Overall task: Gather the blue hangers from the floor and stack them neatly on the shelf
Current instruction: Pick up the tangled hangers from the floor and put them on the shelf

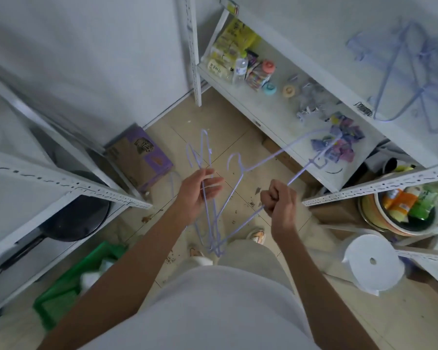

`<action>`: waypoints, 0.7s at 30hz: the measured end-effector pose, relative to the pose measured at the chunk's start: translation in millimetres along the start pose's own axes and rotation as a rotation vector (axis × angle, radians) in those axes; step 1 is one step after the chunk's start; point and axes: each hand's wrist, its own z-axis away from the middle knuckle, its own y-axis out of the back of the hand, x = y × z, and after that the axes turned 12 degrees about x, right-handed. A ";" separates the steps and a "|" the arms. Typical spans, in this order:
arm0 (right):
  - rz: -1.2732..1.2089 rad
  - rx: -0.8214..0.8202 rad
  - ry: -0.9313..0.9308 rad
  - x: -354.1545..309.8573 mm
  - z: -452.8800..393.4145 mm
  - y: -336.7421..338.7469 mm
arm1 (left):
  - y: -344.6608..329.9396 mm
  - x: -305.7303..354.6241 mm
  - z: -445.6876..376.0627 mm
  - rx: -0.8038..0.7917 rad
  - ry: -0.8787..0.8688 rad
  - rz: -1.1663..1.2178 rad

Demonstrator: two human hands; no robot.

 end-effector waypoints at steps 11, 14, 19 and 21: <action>-0.175 -0.059 0.198 -128.6 2.4 44.0 | 1.6 40.8 -6.4 0.003 -0.077 0.112; -0.176 -0.044 0.184 -133.7 -0.3 44.1 | 0.0 32.3 -3.1 -0.036 -0.078 0.064; 0.046 -0.163 0.239 -127.6 8.4 35.1 | 1.7 25.2 -4.4 -0.072 -0.043 0.168; 0.105 -0.239 0.250 -127.5 16.7 32.5 | 4.1 26.0 -5.1 -0.065 -0.038 0.193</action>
